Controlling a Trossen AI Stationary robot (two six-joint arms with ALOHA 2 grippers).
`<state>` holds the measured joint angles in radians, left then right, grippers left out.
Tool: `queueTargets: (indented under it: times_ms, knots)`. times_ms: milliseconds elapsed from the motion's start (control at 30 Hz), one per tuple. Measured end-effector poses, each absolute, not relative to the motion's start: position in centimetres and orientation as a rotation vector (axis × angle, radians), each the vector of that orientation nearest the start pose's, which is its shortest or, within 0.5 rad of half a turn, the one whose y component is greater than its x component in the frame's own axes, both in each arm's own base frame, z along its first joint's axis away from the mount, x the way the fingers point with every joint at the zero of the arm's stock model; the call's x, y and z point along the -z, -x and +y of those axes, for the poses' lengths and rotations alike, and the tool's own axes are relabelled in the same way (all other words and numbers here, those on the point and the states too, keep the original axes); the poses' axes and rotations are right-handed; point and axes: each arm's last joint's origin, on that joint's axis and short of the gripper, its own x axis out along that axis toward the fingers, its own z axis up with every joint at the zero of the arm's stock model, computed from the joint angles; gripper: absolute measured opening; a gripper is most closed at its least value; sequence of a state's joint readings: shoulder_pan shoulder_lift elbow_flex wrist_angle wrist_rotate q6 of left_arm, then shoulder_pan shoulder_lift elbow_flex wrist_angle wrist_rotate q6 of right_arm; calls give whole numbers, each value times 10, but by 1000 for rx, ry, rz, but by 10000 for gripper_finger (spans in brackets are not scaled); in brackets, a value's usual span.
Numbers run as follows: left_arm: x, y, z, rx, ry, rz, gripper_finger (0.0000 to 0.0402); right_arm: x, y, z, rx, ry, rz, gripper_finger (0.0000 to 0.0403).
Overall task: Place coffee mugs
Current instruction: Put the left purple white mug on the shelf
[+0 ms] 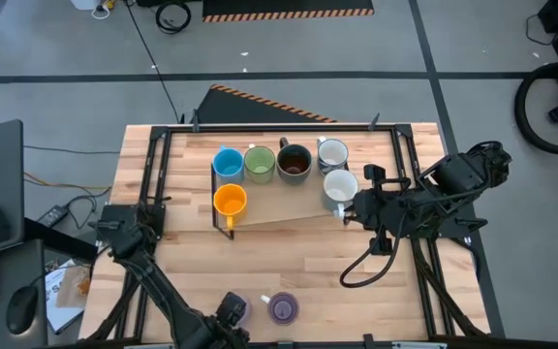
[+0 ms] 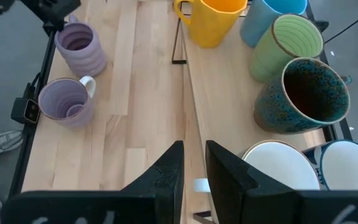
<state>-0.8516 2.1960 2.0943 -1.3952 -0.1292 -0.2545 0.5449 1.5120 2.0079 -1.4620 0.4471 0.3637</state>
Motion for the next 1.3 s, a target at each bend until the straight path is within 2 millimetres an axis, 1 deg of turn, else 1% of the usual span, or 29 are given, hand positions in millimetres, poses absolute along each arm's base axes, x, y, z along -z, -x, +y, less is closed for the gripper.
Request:
queueTargets:
  times_ms: [267,467,600,767,800,900,1000,1167,1233,1300]
  knots:
    - [-231,-286,-319,376,-551,1449,170,-459,-216,117,45,110,854,73]
    - [-216,-290,-318,384,-540,1437,149,-459,-216,117,47,101,854,73]
    - [-209,-296,-311,381,-502,1473,114,-459,-216,117,42,96,856,73]
    - [-209,-307,-299,365,-427,1507,42,-459,-215,118,22,85,865,73]
    - [-209,-309,-297,352,-415,1514,32,-459,-215,118,20,84,865,73]
    - [-209,-316,-287,321,-361,1536,32,-459,-215,118,18,86,865,73]
    - [-219,-321,-274,300,-326,1552,32,-459,-215,118,16,89,866,73]
    - [-260,-325,-238,293,-165,1563,32,-460,-213,117,13,94,866,73]
    - [-278,-326,-221,295,-58,1556,32,-461,-211,116,13,94,862,73]
    - [-297,-330,-203,301,43,1513,32,-462,-210,115,16,93,856,73]
